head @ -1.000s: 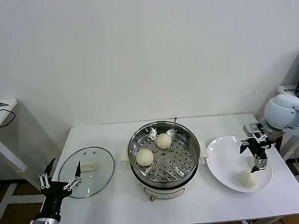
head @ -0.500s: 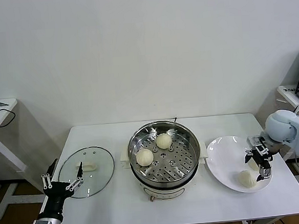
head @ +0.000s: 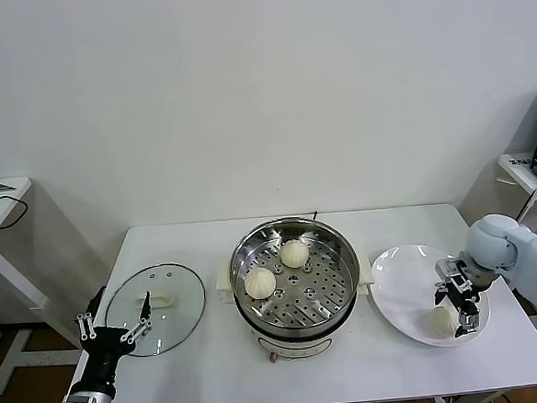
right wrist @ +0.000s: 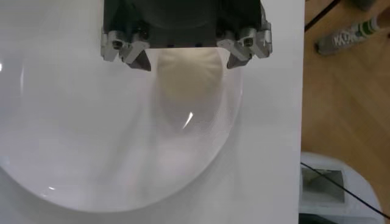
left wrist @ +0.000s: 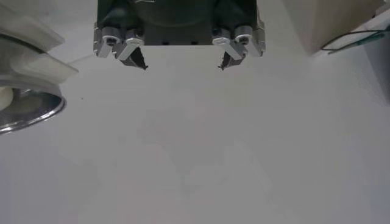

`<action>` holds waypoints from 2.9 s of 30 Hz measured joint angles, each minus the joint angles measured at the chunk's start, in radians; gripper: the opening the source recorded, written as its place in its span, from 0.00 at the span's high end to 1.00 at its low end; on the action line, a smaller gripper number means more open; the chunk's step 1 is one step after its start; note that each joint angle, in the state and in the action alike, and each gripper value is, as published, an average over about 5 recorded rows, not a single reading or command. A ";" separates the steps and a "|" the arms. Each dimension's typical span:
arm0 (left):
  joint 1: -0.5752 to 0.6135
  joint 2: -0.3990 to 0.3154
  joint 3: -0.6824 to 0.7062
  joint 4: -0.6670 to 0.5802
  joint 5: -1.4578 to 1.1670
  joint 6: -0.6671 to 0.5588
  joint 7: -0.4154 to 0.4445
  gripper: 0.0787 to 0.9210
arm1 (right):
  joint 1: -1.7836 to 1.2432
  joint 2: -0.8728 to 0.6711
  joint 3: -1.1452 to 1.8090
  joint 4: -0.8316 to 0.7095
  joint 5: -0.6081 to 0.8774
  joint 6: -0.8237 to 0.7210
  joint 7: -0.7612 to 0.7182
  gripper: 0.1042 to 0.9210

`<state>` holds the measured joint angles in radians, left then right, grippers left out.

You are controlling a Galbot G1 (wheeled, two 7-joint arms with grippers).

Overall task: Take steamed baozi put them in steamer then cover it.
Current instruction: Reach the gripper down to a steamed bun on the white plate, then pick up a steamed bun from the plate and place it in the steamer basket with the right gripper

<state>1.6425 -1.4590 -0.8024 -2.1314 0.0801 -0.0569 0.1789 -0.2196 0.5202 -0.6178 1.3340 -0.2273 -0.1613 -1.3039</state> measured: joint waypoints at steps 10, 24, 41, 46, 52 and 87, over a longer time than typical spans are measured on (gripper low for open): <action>-0.004 0.000 0.003 0.003 0.001 -0.001 0.000 0.12 | -0.023 0.010 0.027 -0.010 -0.015 0.003 -0.002 0.21; -0.010 0.001 0.009 0.007 0.003 0.000 0.000 0.12 | -0.007 -0.002 0.025 -0.001 0.005 0.002 -0.008 0.30; -0.004 0.003 0.016 0.000 0.009 0.002 -0.001 0.12 | 0.452 -0.070 -0.239 0.130 0.194 0.037 -0.066 0.29; -0.002 0.004 0.019 -0.004 0.014 0.002 -0.002 0.12 | 0.643 -0.037 -0.335 0.188 0.250 0.100 -0.084 0.28; 0.001 0.003 0.017 -0.013 0.014 0.003 -0.002 0.12 | 0.835 0.048 -0.436 0.245 0.290 0.191 -0.084 0.24; -0.021 0.004 -0.006 0.012 -0.001 0.005 0.003 0.12 | 0.936 0.478 -0.707 0.379 0.094 0.630 0.129 0.22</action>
<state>1.6220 -1.4552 -0.8083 -2.1195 0.0789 -0.0516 0.1820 0.7165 0.9978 -1.3248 1.7134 -0.1336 0.4691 -1.1754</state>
